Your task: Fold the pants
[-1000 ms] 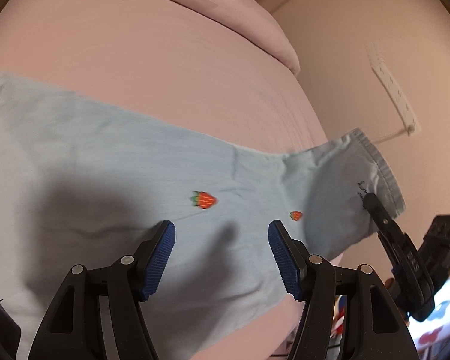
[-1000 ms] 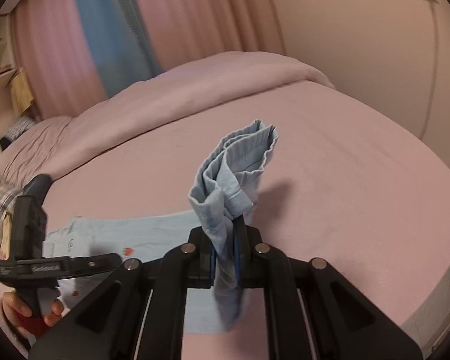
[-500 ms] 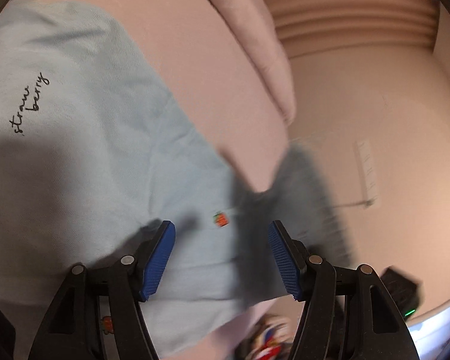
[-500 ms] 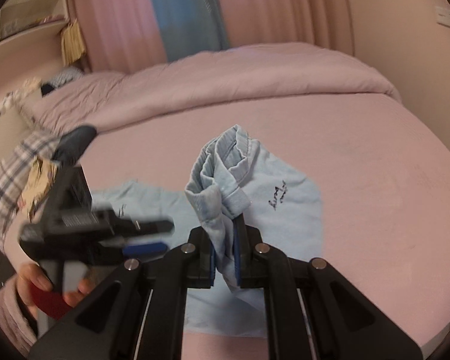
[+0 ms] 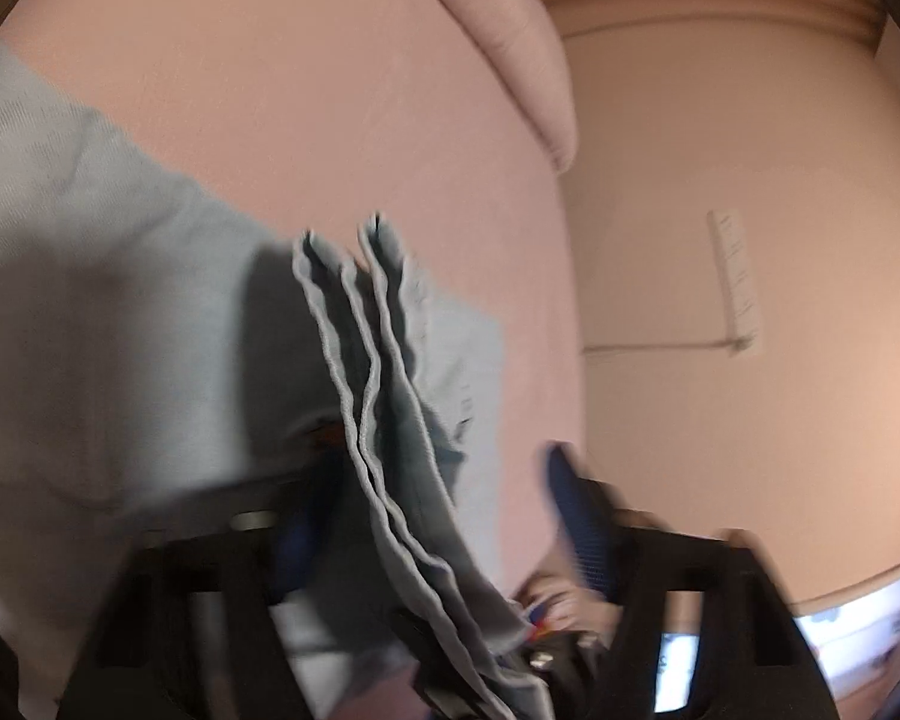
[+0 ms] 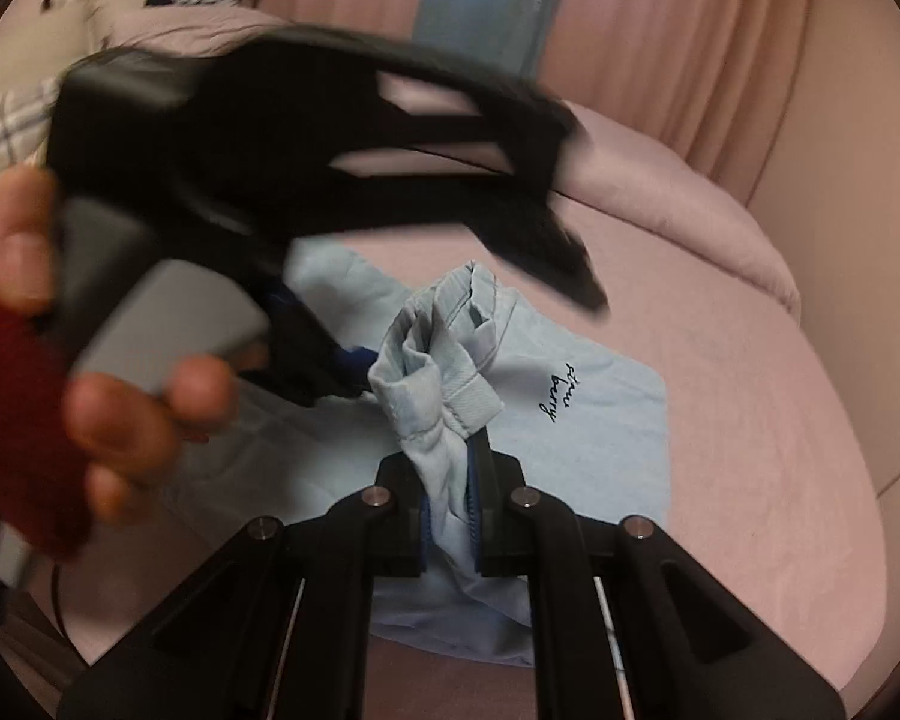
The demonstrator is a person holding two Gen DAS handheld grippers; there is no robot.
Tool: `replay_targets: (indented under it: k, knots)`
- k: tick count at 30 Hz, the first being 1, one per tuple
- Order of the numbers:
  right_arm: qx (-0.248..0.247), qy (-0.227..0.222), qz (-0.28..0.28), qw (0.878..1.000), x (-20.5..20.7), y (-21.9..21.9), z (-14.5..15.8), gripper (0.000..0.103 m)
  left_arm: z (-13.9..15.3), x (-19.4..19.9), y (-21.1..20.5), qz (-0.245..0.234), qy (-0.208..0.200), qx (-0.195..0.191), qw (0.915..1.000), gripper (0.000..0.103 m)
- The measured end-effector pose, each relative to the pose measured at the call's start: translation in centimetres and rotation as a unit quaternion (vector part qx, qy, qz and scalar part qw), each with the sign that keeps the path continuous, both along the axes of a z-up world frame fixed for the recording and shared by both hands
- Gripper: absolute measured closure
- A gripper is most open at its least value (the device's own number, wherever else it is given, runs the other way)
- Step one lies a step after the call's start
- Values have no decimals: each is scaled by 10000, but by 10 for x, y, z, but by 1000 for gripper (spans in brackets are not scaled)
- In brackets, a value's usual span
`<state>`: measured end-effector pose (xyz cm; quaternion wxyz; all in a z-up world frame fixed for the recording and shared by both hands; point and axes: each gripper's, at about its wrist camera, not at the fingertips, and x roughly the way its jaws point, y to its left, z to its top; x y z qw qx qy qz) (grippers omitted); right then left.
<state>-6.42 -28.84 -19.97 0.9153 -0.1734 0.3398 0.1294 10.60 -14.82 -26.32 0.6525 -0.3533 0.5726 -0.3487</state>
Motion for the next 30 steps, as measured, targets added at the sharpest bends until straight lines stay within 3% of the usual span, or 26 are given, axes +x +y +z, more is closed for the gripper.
replay_targets:
  k: [1, 4, 11, 18, 22, 23, 24, 25, 30]
  knots:
    - [-70, -33, 39, 10000, -1, 2, -1, 93, -1, -3, 1, -64, -29, 198, 9998, 83]
    - [-227, -84, 192, 9995, -5, 2, -4, 93, 2, -10, 14, 16, -213, 421, 9989, 94]
    - [-516, -530, 674, 9950, -17, 25, 3, 91, 33, -10, 56, 112, -1037, 709, 9920, 94]
    - [-485, -667, 1196, 9894, -13, 75, 6, 90, 35, -3, 94, 559, -1117, 1066, 9864, 94]
    - [-510, -526, 1467, 9865, -9, 94, -2, 86, 20, 1, 108, 718, -966, 1545, 9806, 94]
    - [-437, -374, 1557, 9861, -6, 97, -6, 86, 16, 1, 109, 740, -898, 1603, 9802, 93]
    - [-396, -252, 1623, 9856, -5, 99, -10, 83, 11, 1, 113, 757, -804, 1706, 9791, 83]
    - [-398, -103, 1682, 9849, -3, 103, -13, 78, 8, 2, 113, 782, -728, 1850, 9769, 79]
    - [8, 407, 1803, 9828, -3, 83, -7, 72, 24, -11, 126, 923, -1007, 2202, 9659, 62]
